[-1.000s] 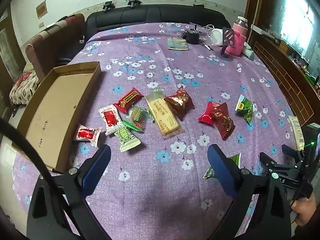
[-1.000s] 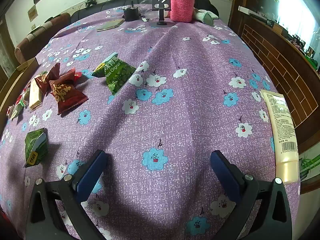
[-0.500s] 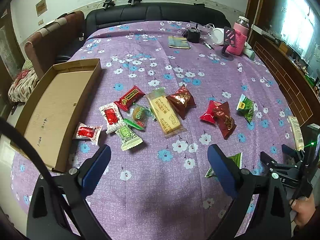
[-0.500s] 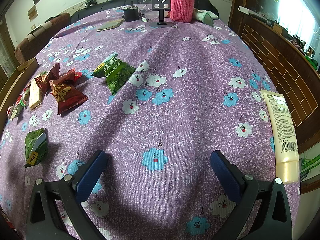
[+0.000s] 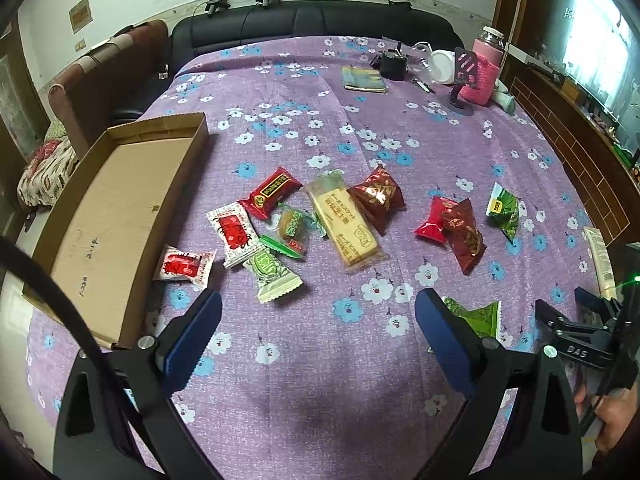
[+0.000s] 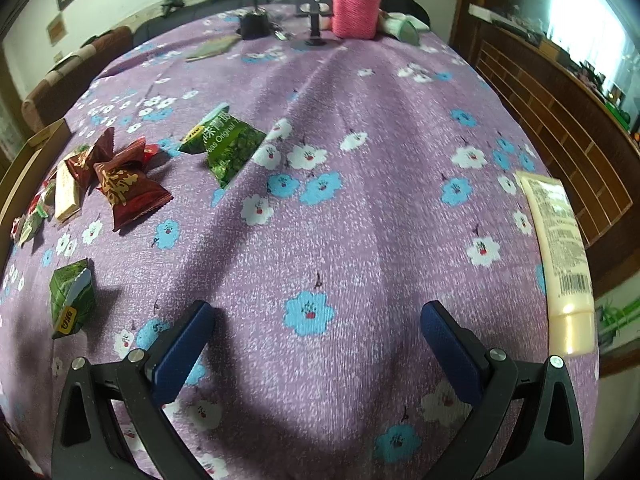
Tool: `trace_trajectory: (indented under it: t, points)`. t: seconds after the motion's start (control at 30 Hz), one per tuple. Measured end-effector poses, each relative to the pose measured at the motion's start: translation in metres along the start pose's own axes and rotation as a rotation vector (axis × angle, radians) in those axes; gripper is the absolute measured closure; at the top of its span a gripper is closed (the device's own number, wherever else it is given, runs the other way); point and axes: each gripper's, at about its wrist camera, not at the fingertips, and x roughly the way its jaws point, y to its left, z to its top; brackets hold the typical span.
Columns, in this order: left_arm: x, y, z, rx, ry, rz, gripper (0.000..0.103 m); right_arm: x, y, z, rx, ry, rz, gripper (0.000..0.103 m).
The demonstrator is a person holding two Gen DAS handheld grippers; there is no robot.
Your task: Organize snacks
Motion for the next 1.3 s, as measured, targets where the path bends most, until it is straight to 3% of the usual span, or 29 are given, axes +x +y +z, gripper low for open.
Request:
trace_trajectory:
  t: [0.13, 0.33, 0.63, 1.0, 1.1, 1.3]
  points:
    - [0.004, 0.004, 0.0, 0.004, 0.007, 0.008, 0.006, -0.025, 0.015, 0.01, -0.036, -0.044, 0.04, 0.0]
    - [0.005, 0.019, 0.003, 0.023, 0.011, 0.029, 0.006, -0.037, 0.065, 0.016, -0.183, -0.021, 0.13, 0.0]
    - [0.004, 0.051, 0.01, 0.031, 0.024, 0.069, 0.006, -0.015, 0.126, 0.012, -0.352, 0.056, 0.229, 0.0]
    - [0.001, 0.077, 0.007, 0.051, 0.047, 0.071, 0.006, 0.009, 0.14, 0.01, -0.39, 0.149, 0.321, 0.005]
    - [0.002, 0.082, 0.007, 0.057, 0.05, 0.083, 0.006, 0.006, 0.142, 0.008, -0.402, 0.129, 0.305, 0.016]
    - [-0.001, 0.089, 0.009, 0.062, 0.058, 0.071, 0.006, 0.005, 0.142, 0.011, -0.417, 0.111, 0.286, 0.048]
